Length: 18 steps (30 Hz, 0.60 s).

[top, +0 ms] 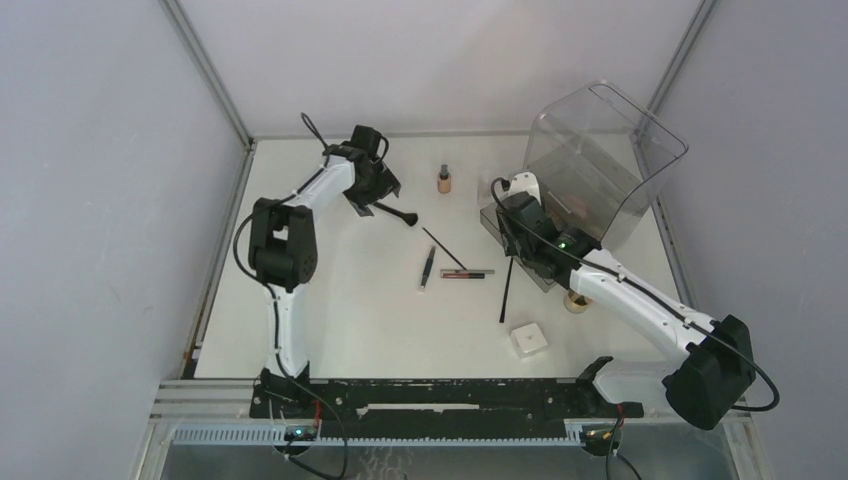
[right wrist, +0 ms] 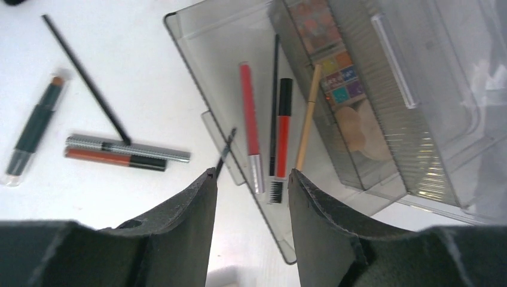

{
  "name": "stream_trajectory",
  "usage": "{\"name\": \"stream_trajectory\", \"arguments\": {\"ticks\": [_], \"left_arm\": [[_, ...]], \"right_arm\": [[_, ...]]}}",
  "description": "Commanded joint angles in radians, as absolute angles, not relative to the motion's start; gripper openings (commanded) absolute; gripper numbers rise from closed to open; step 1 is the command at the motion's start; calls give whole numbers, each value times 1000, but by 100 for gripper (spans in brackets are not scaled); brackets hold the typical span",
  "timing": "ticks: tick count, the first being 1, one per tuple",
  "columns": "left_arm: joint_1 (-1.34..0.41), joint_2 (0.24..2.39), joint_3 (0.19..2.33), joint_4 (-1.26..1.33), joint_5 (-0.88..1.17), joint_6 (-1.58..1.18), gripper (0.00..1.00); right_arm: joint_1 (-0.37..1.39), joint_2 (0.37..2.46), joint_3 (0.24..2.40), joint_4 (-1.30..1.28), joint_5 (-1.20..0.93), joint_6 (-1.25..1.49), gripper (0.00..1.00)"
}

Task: Organize the makeup
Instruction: Pick up the makeup brush from the center of the board.

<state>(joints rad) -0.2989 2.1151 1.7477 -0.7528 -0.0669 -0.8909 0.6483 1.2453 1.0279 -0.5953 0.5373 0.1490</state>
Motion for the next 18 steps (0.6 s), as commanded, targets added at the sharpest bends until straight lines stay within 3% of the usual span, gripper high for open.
{"name": "stream_trajectory", "arguments": {"ticks": [1, 7, 13, 18], "left_arm": [[-301, 2226, 1935, -890, -141, -988, 75], [-299, 2404, 2217, -1130, -174, -1033, 56], [-298, 2428, 2176, -1114, -157, -1035, 52], [-295, 2394, 2085, -1052, -88, -1033, 30]], "right_arm": [[681, 1217, 1048, -561, 491, 186, 55], [696, 1211, 1048, -557, 476, 192, 55], [699, 1211, 1048, -553, 480, 184, 55], [699, 1210, 1048, -556, 485, 184, 55]]}}
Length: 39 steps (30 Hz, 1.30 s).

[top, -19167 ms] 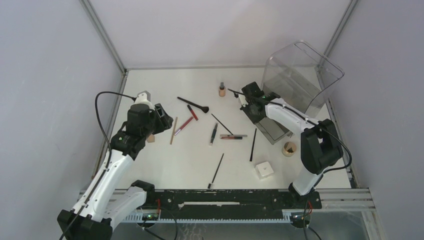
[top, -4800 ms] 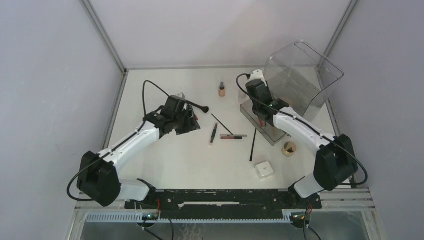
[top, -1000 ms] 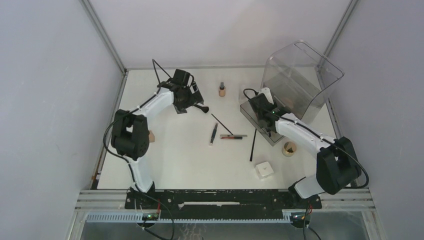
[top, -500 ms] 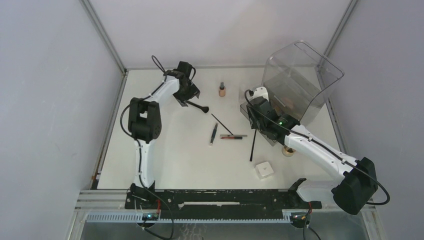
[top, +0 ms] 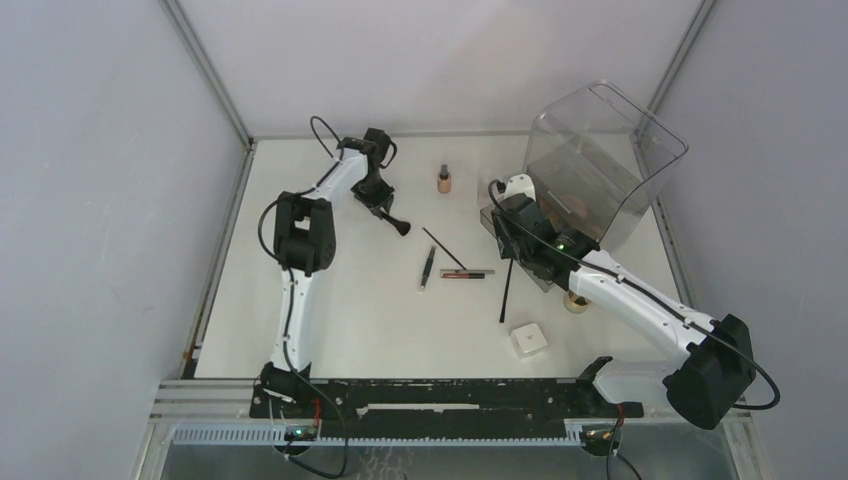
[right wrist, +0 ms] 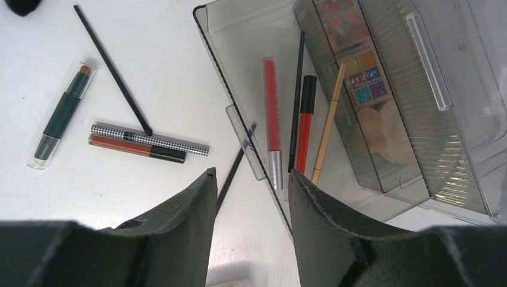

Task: Organize the makeup
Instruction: Pick up the makeup brush from the center of the board, then place the makeup brush in the drawer.

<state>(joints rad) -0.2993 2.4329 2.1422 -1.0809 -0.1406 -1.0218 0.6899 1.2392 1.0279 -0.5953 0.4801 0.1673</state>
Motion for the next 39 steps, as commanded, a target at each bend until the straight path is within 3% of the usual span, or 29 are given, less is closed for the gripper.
{"name": "stream_trajectory", "arguments": {"ticks": [1, 3, 7, 12, 18, 24, 33, 37, 39], "left_arm": [[-294, 2371, 2057, -1016, -57, -1027, 25], [-296, 2302, 1952, -919, 7, -1015, 17], [-307, 2093, 1759, -715, 81, -970, 15], [-369, 1782, 1448, -392, 287, -879, 8], [-469, 1566, 1111, 6, 448, -988, 1], [-559, 1469, 1020, 125, 444, -1021, 3], [-569, 1450, 1020, 160, 448, -1043, 3], [-582, 1451, 1004, 171, 436, -1039, 3], [-590, 1451, 995, 178, 438, -1041, 3]], "right_arm": [[699, 1210, 1048, -554, 482, 184, 55], [699, 1205, 1048, -552, 477, 188, 54], [691, 1174, 1048, -529, 416, 202, 54], [592, 1136, 1020, -395, 24, 296, 55], [581, 1182, 976, -166, -273, 435, 57], [584, 1275, 985, -64, -405, 487, 63], [609, 1312, 977, -78, -371, 500, 63], [603, 1315, 977, -78, -350, 499, 57], [600, 1321, 976, -75, -346, 504, 47]]}}
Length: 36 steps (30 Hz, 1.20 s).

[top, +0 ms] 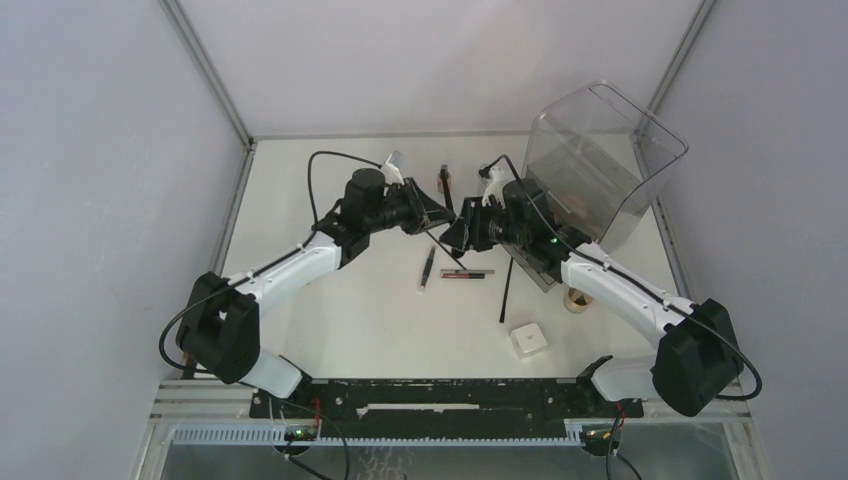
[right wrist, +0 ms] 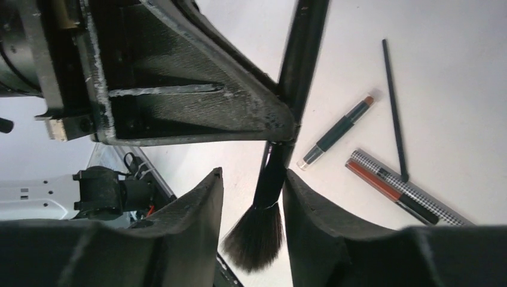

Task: Organize the makeup
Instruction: Place the makeup brush in the drawer.

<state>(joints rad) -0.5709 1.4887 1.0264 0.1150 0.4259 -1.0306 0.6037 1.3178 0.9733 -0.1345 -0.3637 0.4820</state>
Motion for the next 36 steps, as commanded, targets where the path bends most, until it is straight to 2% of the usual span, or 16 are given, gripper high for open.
{"name": "stream_trajectory", "arguments": {"ticks": [1, 4, 5, 8, 10, 12, 15, 19, 25, 27, 28, 31, 32, 34, 36], "left_arm": [[-593, 1451, 991, 180, 437, -1040, 3], [-600, 1441, 979, 181, 426, -1022, 9], [-601, 1434, 972, 177, 412, -1011, 17], [-598, 1407, 964, 126, 345, -964, 50], [-593, 1383, 969, 70, 303, -927, 62], [-583, 1355, 969, 18, 257, -897, 67], [-558, 1316, 950, -54, 174, -867, 66], [-515, 1314, 935, -93, 166, -853, 65], [-516, 1389, 1006, -277, 65, -815, 66], [-533, 1424, 1047, -360, 4, -780, 67], [-542, 1439, 1057, -383, -14, -766, 67], [-563, 1497, 1077, -414, -24, -735, 69], [-570, 1511, 1086, -424, -25, -727, 69], [-580, 1557, 1100, -432, -11, -710, 70], [-597, 1610, 1118, -437, 2, -688, 71]], "right_arm": [[598, 1324, 977, -75, -343, 508, 38], [590, 1327, 977, -85, -326, 521, 0], [586, 1326, 977, -97, -320, 522, 0], [568, 1298, 978, -150, -277, 489, 0], [551, 1264, 977, -208, -217, 436, 0], [534, 1226, 983, -283, -127, 354, 0], [513, 1214, 1037, -440, 106, 200, 0], [499, 1264, 1087, -579, 336, 86, 0], [489, 1364, 1081, -649, 474, 73, 0], [484, 1394, 1080, -656, 505, 66, 5], [483, 1409, 1081, -658, 517, 66, 12], [475, 1441, 1093, -670, 545, 86, 46], [474, 1448, 1097, -675, 555, 93, 54], [476, 1446, 1102, -679, 561, 104, 62], [493, 1422, 1101, -672, 554, 111, 64]]}}
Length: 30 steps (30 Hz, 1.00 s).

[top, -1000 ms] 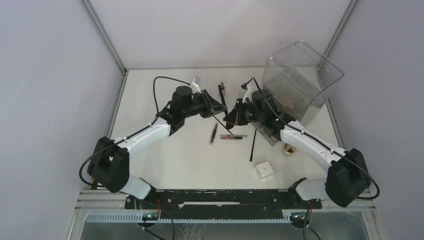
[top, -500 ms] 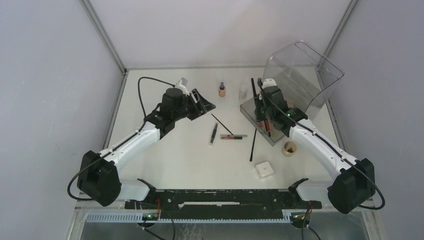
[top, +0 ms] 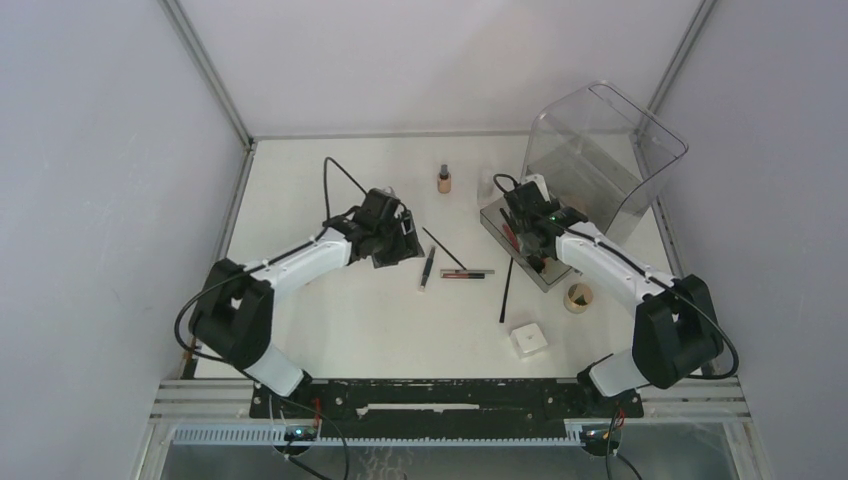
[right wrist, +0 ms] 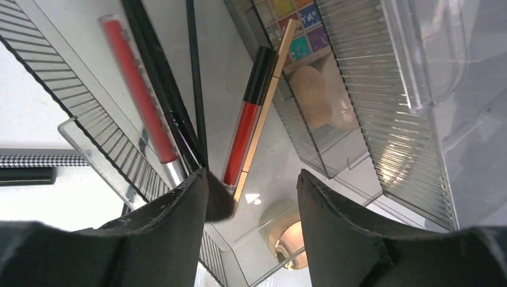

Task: Organize the makeup
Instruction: Place the makeup brush in the drawer, then pick up the makeup from the center of the board.

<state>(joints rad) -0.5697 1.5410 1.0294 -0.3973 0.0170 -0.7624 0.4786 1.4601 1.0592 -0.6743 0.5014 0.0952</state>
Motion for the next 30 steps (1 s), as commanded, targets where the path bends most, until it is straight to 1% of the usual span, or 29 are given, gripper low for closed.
{"name": "stream_trajectory", "arguments": {"ticks": [1, 5, 9, 12, 14, 20, 23, 25, 27, 30], "left_arm": [[-605, 1635, 1133, -452, 4, -678, 71], [-661, 1729, 1212, -492, -14, -611, 71], [-713, 1831, 1309, -558, -75, -568, 69], [-732, 1890, 1360, -605, -152, -563, 62], [-738, 1913, 1367, -622, -186, -561, 55], [-753, 1957, 1362, -638, -213, -560, 42], [-753, 1947, 1356, -641, -205, -563, 27], [-753, 1914, 1353, -644, -202, -559, 22], [-752, 1854, 1347, -641, -189, -545, 21], [-749, 1728, 1311, -592, -139, -517, 21]], "right_arm": [[502, 1406, 1100, -665, 549, 114, 64], [540, 1332, 1097, -629, 489, 132, 64], [567, 1273, 1090, -591, 423, 158, 64], [589, 1250, 1085, -577, 417, 169, 64], [600, 1245, 1083, -578, 420, 175, 64], [604, 1234, 1080, -575, 423, 182, 64], [604, 1224, 1080, -569, 413, 187, 64], [603, 1215, 1080, -567, 398, 192, 64], [598, 1197, 1080, -561, 358, 208, 64], [568, 1167, 1075, -532, 237, 256, 64]]}}
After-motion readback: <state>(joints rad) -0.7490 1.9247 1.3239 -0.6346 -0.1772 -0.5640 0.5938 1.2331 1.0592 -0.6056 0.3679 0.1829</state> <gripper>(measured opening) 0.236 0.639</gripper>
